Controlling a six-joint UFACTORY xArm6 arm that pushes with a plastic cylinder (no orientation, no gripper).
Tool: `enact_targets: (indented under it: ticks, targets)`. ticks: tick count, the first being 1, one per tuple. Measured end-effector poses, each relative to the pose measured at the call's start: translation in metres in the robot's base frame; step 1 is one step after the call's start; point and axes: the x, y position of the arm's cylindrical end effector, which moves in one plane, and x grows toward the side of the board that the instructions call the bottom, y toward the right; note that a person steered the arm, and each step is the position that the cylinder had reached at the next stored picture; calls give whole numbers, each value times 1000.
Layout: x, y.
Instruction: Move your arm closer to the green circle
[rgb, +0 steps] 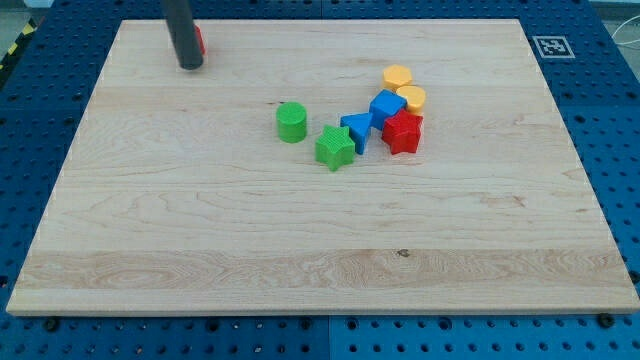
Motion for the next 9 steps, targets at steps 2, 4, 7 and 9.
enact_targets:
  ticks: [2,4,7,9]
  targets:
    - [-18,-2]
    - [11,8]
    - [19,21]
    - [23,45]
